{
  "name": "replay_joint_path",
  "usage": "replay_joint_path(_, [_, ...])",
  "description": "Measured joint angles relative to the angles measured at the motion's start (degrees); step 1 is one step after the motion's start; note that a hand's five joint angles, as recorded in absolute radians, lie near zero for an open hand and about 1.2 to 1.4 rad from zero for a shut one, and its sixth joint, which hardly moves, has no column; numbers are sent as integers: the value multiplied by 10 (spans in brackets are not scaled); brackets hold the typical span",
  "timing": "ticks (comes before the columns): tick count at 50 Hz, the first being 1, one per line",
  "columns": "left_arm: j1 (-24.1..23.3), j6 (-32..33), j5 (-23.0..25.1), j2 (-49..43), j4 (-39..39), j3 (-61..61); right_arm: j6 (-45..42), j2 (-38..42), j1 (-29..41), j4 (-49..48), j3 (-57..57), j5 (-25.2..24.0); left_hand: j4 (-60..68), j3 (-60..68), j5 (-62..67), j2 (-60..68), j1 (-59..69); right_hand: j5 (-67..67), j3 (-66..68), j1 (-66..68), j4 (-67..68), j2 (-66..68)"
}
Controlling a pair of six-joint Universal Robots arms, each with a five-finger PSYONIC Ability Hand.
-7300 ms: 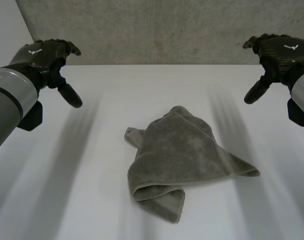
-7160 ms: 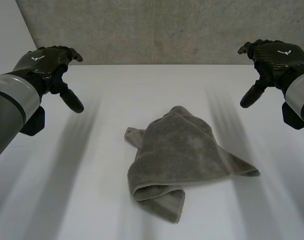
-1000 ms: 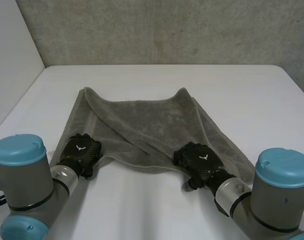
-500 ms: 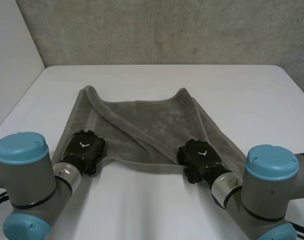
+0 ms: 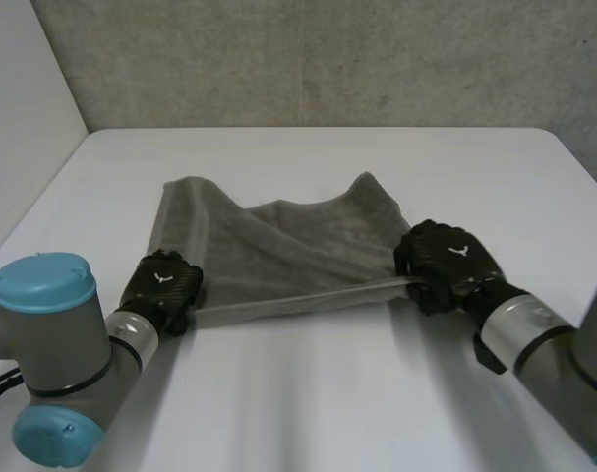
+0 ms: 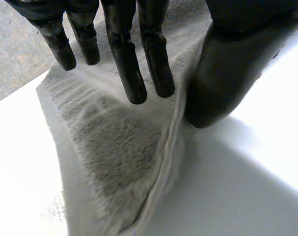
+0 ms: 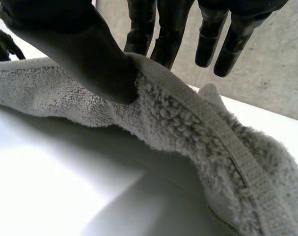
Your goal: Fold the towel.
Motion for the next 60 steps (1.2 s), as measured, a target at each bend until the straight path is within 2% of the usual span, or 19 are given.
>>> replay_joint_path(7, [-1, 0, 8, 8, -4, -2, -5, -43, -36, 17, 18, -27, 0, 0, 197, 192, 186, 0, 0, 0, 0, 0])
replay_joint_path(12, [0, 0, 11, 27, -12, -8, -25, -52, -41, 40, 18, -42, 0, 0, 201, 197, 186, 0, 0, 0, 0, 3])
replay_joint_path(26, [17, 1, 18, 181, -120, -29, -186, -61, -72, 137, 36, -66, 0, 0, 201, 205, 186, 0, 0, 0, 0, 16])
replay_joint_path(31, [43, 2, 45, 227, -168, -21, -220, -60, -82, 159, 35, -66, 0, 0, 201, 211, 186, 0, 0, 0, 0, 22])
replay_joint_path(37, [77, 0, 92, 240, -195, -13, -233, -48, -90, 158, 31, -65, 0, 0, 201, 213, 186, 0, 0, 0, 0, 22])
replay_joint_path(43, [104, -3, 125, 235, -211, -11, -235, 4, -89, 120, 29, -61, 0, 0, 201, 213, 186, 0, 0, 0, 0, 22])
replay_joint_path(47, [115, -3, 128, 231, -213, -11, -234, 27, -90, 97, 30, -58, 0, 0, 201, 213, 186, -29, 0, -12, 0, 4])
replay_joint_path(60, [145, -18, 128, 222, -212, 0, -226, 37, -92, 85, 43, -52, 0, 0, 214, 214, 186, -220, 0, -213, 0, -164])
